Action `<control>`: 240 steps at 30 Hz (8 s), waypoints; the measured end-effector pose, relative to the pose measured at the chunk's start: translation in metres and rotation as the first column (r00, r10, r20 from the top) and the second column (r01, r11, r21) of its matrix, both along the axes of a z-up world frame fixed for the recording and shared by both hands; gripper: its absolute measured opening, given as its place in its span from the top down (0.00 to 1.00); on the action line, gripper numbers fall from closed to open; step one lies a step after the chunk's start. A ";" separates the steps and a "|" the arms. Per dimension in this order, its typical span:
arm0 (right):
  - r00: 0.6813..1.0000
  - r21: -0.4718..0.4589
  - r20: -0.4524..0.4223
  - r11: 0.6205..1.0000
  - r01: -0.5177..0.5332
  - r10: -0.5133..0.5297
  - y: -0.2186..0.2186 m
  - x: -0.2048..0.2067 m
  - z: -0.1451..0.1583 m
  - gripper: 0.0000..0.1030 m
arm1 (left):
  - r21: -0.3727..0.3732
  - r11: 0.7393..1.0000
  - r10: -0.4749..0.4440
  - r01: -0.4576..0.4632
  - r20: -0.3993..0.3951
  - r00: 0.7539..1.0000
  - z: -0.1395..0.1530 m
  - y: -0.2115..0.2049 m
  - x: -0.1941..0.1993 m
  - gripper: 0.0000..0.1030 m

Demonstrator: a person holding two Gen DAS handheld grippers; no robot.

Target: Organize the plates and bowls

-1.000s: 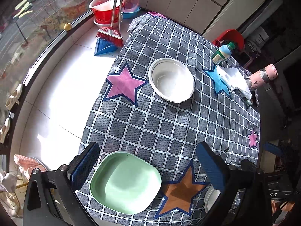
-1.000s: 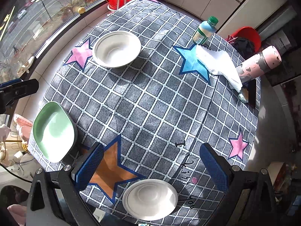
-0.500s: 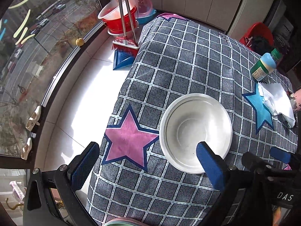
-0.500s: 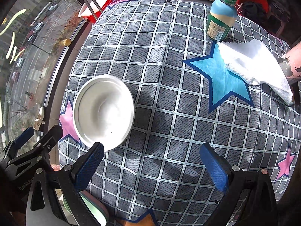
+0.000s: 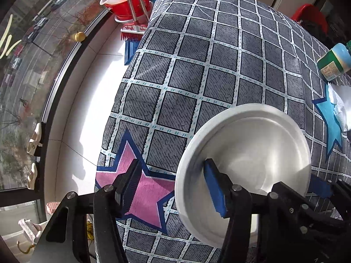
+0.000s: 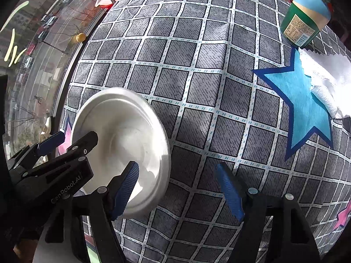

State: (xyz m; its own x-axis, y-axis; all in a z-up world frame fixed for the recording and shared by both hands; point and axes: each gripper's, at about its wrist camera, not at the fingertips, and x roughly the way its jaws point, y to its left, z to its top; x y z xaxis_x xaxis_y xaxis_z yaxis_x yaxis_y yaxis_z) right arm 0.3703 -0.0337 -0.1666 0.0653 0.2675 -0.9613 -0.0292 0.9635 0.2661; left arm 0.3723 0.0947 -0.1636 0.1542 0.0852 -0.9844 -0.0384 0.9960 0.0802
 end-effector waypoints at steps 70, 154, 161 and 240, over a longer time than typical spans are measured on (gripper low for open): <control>0.984 0.031 -0.031 0.984 0.174 -0.174 -0.165 -0.350 0.122 0.80 | -0.080 0.911 -0.397 0.405 0.099 0.912 0.101 -0.155 -0.279 0.62; 0.894 -0.148 -0.246 0.926 0.347 -0.374 -0.223 -0.419 0.011 0.01 | -0.009 0.910 -0.411 0.415 -0.167 0.896 0.003 -0.189 -0.329 0.00; 0.884 -0.159 -0.249 0.917 0.365 -0.395 -0.224 -0.403 -0.019 0.01 | 0.004 0.932 -0.357 0.364 -0.172 0.918 -0.026 -0.193 -0.317 0.00; 0.985 0.060 -0.086 0.987 -0.146 0.151 0.138 -0.313 0.060 0.78 | -0.099 0.994 0.043 -0.044 -0.012 0.999 0.050 0.069 -0.319 0.62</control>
